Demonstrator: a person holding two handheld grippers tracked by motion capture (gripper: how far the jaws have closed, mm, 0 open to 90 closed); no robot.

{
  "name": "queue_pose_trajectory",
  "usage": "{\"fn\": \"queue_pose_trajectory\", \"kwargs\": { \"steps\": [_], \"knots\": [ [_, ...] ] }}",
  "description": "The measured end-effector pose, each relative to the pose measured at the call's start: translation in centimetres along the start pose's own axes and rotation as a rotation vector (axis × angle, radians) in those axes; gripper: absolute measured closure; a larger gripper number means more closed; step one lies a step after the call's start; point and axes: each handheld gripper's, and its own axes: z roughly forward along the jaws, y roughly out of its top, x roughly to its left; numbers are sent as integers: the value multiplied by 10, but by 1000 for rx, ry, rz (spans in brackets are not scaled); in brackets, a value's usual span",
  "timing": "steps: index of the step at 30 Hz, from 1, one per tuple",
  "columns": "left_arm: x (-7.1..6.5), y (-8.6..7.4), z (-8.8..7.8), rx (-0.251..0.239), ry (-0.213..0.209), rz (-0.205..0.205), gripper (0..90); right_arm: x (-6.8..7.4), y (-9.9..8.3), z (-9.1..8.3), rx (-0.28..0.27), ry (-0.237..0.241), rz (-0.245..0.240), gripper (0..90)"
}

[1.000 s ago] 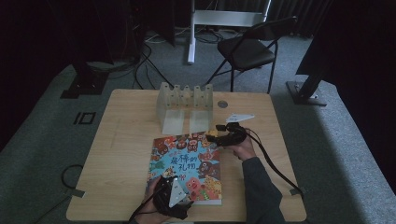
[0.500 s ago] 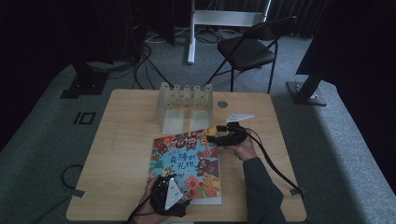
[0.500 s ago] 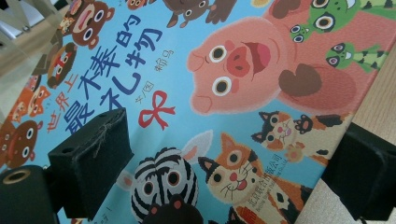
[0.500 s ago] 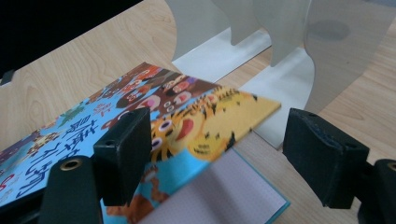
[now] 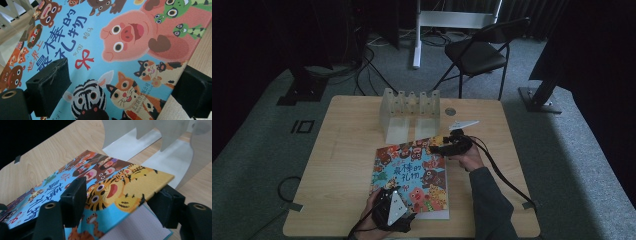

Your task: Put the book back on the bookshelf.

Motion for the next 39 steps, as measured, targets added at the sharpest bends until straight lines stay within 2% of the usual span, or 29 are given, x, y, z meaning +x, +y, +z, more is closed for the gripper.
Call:
{"fn": "queue_pose_trajectory", "kwargs": {
  "steps": [9,13,20,24,29,39],
  "knots": [
    [0,-2,0,-4,-24,-19,99,-1,1,2,-2,38,25,430],
    [0,1,-11,-39,-59,-36,110,-2,2,0,-23,57,38,478],
    [2,4,-17,-39,-77,-49,112,-3,5,-2,-43,85,52,531],
    [4,7,-25,-66,-84,-54,117,-3,4,-2,-40,86,57,536],
    [11,8,-31,-75,-65,-64,118,-3,4,-3,-48,95,61,551],
    [34,-3,-34,-69,-22,-132,118,0,7,-6,-62,105,48,574]
  ]
}}
